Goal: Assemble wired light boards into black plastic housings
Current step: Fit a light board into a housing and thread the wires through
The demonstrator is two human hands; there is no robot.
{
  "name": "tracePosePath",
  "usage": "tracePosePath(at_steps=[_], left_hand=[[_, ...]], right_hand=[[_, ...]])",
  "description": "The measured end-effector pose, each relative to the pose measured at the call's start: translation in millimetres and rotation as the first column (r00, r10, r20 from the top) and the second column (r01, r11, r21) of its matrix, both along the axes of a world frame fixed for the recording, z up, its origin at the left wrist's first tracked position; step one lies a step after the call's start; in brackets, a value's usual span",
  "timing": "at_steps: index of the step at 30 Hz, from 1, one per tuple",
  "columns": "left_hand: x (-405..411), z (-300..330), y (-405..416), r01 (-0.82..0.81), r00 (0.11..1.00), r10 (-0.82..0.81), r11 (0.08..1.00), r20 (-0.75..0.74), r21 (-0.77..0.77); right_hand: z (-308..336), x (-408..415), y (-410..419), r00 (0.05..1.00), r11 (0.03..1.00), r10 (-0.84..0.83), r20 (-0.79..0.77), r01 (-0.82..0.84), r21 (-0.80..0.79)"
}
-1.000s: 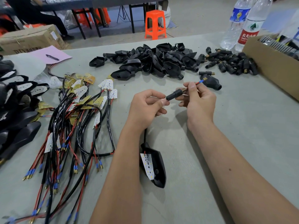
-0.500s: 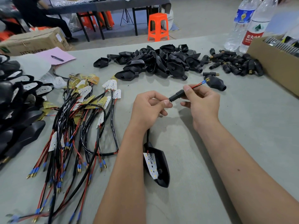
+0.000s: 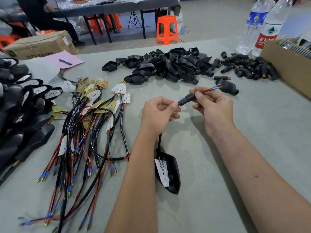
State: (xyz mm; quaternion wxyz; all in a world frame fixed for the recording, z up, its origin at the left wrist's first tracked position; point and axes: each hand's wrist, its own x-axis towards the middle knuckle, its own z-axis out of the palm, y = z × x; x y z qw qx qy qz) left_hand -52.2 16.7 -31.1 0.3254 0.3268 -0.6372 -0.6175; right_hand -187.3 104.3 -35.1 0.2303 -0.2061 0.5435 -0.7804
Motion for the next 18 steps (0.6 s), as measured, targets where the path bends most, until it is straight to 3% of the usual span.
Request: tracePosePath(at_steps=[13,18], left_hand=[[4.7,1.2,-0.1,-0.048,0.997,0.054,0.994,-0.054,0.093],[5.9,4.0,1.4,0.041,0.999,-0.040,0.997,-0.024,0.070]], right_hand=[[4.4,4.5,-1.8,0.997,0.998,-0.065,-0.031,0.065,0.012],[3.7,5.5,-2.9,0.995,0.996,-0.091,-0.051,0.092,0.019]])
